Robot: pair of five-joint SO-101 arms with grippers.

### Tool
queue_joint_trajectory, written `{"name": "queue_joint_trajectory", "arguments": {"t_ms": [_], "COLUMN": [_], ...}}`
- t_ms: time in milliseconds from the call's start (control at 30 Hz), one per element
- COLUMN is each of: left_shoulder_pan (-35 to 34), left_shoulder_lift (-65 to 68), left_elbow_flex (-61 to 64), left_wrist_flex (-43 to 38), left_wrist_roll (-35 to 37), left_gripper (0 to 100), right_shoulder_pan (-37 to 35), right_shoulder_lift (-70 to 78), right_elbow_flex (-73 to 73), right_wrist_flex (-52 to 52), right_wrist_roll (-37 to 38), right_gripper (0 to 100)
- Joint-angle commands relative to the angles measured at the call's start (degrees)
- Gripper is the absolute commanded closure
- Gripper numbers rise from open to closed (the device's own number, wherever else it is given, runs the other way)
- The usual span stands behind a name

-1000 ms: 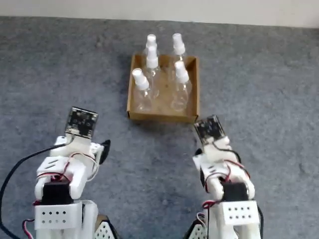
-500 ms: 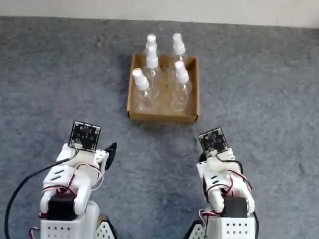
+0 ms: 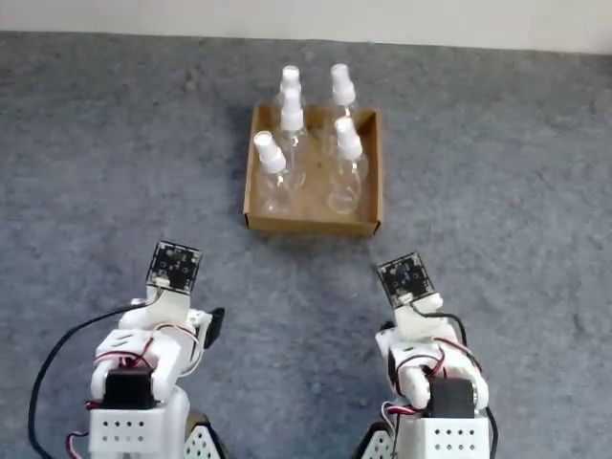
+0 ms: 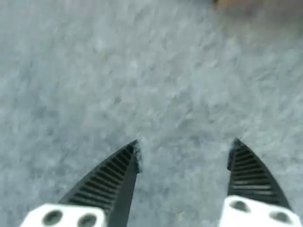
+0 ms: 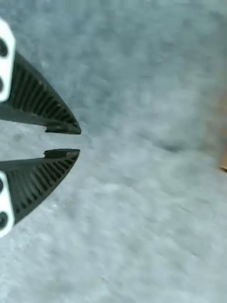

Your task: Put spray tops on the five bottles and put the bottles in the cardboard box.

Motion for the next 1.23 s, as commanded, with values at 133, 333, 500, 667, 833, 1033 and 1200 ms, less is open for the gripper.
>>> {"name": "queue_joint_trajectory", "arguments": {"t_ms": [133, 333, 500, 667, 833, 1033, 1200], "left_shoulder_pan": [-6.4, -7.3, -7.3, -7.3, -7.3, -7.3, -7.3], "left_shoulder_lift": [-0.7, -0.7, -0.7, -0.7, -0.7, -0.7, -0.7], "left_elbow_flex": [1.1, 1.1, 1.1, 1.1, 1.1, 1.1, 1.1], "left_wrist_flex": [2.4, 2.5, 2.6, 2.6, 2.6, 2.6, 2.6], "left_wrist_roll": [0.4, 0.4, 0.5, 0.5, 0.5, 0.5, 0.5], "left_gripper": [95, 95, 95, 95, 95, 95, 95], "right_shoulder_pan": [0.4, 0.4, 0.4, 0.4, 0.4, 0.4, 0.4], "right_shoulder_lift": [-0.7, -0.7, -0.7, -0.7, -0.7, -0.7, -0.7], "right_elbow_flex": [6.9, 6.9, 6.9, 6.9, 6.9, 6.9, 6.9], "right_wrist_flex": [1.4, 1.4, 1.4, 1.4, 1.4, 1.4, 1.4], "right_wrist_roll": [0.4, 0.4, 0.4, 0.4, 0.4, 0.4, 0.4], "right_gripper": [99.3, 99.3, 99.3, 99.3, 99.3, 99.3, 99.3]}}
